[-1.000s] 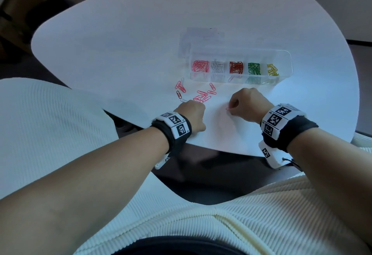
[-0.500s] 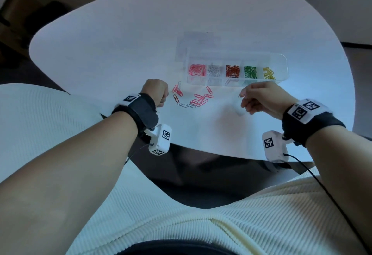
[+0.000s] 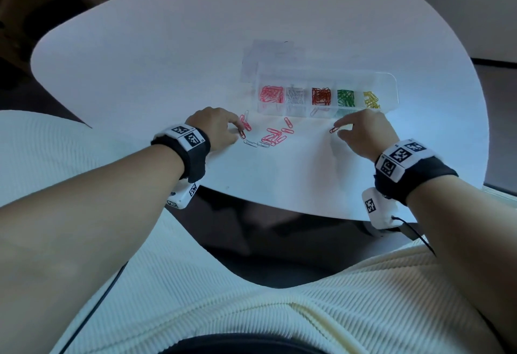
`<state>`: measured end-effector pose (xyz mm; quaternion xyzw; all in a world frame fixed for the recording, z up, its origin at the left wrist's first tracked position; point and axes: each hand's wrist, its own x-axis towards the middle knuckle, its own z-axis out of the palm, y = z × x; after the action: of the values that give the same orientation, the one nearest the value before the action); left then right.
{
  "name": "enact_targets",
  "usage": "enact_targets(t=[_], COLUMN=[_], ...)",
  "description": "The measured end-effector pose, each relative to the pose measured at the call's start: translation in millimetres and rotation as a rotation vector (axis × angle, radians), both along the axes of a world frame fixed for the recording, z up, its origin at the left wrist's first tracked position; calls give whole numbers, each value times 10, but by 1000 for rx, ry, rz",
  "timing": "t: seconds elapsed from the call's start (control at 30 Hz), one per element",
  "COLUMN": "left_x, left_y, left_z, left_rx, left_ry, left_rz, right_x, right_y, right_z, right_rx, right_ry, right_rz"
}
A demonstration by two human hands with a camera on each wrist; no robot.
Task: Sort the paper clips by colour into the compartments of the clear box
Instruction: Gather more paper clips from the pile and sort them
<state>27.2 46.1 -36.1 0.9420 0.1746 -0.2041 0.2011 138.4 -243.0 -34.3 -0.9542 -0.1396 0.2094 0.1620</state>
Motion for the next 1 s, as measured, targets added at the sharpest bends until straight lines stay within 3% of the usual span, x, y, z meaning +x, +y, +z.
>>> enact_targets(t=[0.4,0.5,0.6,0.7,0.87,1.0], left_x=[30,25,-8,-45,-61,53], left_y=[-277,-300,-264,-242,-237,-306], left_z=[20,7,-17,-53,-24,186], left_rx=[252,188,85,21,-49,-406], left_ry=[62,102,124,125,137,-8], left_rz=[-240,-163,-47,16,85,222], right_x=[-158,-158,-180,-160,-170,-162], right_y=[136,138,134,126,151,173], right_z=[-82,-100,-67,-38,51,123], right_rx=[-181,67,363,523,651,731], right_ry=[-68,104,434,683,864,955], right_rz=[17,-50,-182,-269,-279,-310])
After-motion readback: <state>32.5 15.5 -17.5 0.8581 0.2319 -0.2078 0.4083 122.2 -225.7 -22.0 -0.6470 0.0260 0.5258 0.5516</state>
